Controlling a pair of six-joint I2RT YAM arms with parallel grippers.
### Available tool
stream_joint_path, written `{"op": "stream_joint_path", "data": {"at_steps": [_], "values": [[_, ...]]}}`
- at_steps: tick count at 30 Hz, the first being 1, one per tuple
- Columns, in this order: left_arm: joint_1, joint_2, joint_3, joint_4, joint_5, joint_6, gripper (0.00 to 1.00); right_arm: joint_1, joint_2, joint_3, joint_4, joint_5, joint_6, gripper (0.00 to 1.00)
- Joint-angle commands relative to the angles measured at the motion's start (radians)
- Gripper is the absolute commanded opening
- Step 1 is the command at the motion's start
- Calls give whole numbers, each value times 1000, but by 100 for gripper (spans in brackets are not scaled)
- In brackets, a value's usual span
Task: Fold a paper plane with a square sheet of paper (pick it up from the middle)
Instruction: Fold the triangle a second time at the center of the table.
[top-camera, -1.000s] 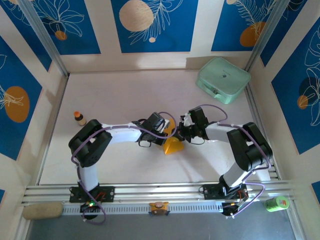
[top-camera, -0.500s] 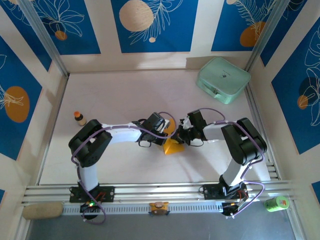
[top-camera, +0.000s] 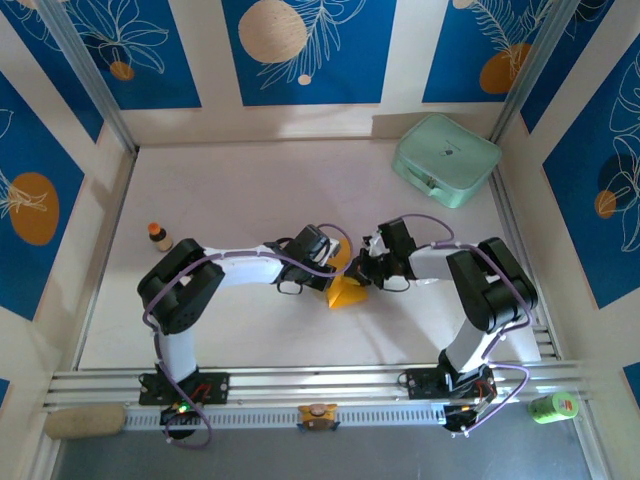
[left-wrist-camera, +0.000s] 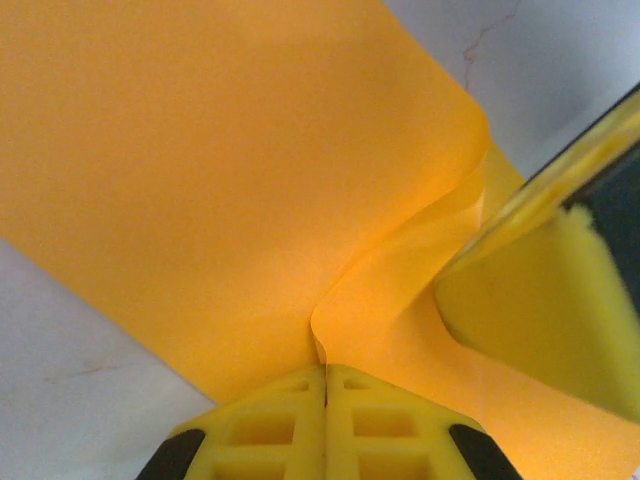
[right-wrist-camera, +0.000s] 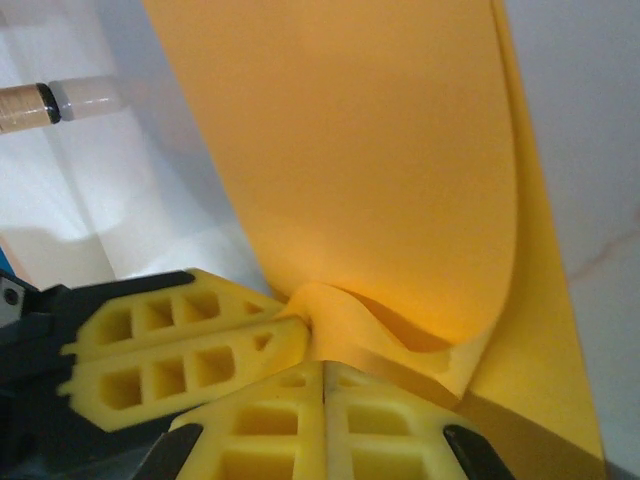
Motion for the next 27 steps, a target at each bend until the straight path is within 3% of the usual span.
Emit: {"op": "stream_joint_path", "data": {"at_steps": [1,10,19,27], "values": [[6,31,19,-40,21,15,0,0,-4,46,-81,30,-44,4],[7,27,16,-40,21,16,0,13,64,46,-181,162,-45,3],[7,21,12,-41,19,17,0,-15,-19,75,-152,81,-59,3],[7,23,14,-42,21,15,0,-47,44,58,-139,92,-74,4]]}}
